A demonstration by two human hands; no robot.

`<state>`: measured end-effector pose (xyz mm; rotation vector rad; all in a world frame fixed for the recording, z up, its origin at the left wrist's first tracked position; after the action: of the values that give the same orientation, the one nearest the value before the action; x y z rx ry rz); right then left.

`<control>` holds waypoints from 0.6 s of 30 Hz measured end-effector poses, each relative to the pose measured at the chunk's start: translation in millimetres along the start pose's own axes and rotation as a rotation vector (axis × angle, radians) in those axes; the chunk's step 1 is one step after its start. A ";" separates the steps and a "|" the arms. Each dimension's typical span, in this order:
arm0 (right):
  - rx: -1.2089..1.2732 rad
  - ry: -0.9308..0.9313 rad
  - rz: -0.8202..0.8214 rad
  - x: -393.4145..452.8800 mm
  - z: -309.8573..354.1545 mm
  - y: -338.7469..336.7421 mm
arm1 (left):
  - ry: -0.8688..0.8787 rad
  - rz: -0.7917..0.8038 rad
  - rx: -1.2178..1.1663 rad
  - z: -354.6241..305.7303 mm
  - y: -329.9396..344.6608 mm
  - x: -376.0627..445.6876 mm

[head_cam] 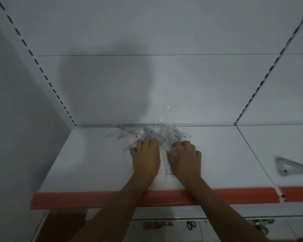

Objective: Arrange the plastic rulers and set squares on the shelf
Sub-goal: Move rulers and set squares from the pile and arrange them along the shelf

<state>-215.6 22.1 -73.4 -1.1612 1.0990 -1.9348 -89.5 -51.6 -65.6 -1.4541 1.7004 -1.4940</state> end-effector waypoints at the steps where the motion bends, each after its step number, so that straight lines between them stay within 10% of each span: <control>1: 0.014 -0.015 -0.006 -0.5 1.6 -0.3 | 0.012 -0.024 -0.014 -0.4 -1.4 -1.2; 18: 0.120 -0.102 -0.011 -2.9 13.3 -6.1 | 0.050 -0.062 -0.229 -0.8 -5.0 -8.7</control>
<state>-202.9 22.9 -65.6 -1.1890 0.9123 -1.9001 -85.2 -42.8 -63.4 -1.6101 1.9254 -1.4156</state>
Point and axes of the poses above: each hand's wrist, its own x-axis towards the middle knuckle, its own y-axis out of the palm, z = x × y, the point moved 8 cm from there along x, towards the middle knuckle, and after that the axes turned 3 degrees about -y, right-handed, at the moved point
